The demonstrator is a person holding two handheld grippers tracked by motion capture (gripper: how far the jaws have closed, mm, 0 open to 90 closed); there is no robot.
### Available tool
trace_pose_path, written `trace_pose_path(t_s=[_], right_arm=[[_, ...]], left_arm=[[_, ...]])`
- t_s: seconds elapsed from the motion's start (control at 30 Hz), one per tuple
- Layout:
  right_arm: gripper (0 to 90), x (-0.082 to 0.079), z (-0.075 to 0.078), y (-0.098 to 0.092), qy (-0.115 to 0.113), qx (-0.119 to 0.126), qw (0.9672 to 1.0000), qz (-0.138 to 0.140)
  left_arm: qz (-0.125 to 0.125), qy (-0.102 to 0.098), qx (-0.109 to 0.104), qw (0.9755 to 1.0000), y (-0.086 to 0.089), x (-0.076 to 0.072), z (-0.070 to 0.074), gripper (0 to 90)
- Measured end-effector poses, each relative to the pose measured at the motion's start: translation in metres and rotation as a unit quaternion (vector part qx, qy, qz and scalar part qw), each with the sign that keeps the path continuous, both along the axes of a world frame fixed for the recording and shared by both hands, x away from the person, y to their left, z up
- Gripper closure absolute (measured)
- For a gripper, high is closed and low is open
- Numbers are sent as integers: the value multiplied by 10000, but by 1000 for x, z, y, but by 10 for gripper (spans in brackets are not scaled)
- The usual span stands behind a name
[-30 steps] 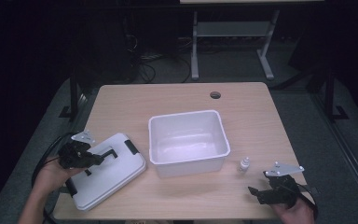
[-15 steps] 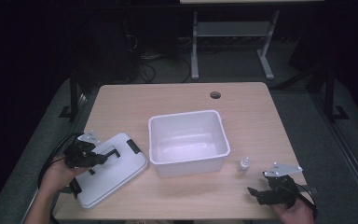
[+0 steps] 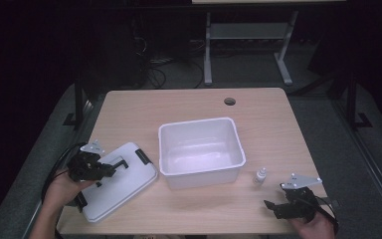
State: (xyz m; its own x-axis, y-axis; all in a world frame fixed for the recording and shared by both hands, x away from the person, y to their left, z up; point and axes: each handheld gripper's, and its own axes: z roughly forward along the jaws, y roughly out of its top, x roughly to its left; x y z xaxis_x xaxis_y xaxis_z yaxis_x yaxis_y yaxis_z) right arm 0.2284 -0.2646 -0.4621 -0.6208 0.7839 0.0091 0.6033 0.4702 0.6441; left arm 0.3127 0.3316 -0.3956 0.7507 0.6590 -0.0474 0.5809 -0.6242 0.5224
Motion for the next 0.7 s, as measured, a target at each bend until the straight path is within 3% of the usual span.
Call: trace_pose_path(t_s=[0.3, 0.33, 0.7], right_arm=[[167, -1, 1, 0, 42, -33, 10000, 76], [167, -1, 1, -1, 58, -64, 9999, 110], [156, 3, 10, -9, 166, -257, 9987, 407]], left_arm=[[184, -187, -185, 9995, -2, -11, 2, 483], [211, -201, -306, 9991, -3, -11, 3, 469], [443, -410, -322, 9977, -7, -25, -5, 383]])
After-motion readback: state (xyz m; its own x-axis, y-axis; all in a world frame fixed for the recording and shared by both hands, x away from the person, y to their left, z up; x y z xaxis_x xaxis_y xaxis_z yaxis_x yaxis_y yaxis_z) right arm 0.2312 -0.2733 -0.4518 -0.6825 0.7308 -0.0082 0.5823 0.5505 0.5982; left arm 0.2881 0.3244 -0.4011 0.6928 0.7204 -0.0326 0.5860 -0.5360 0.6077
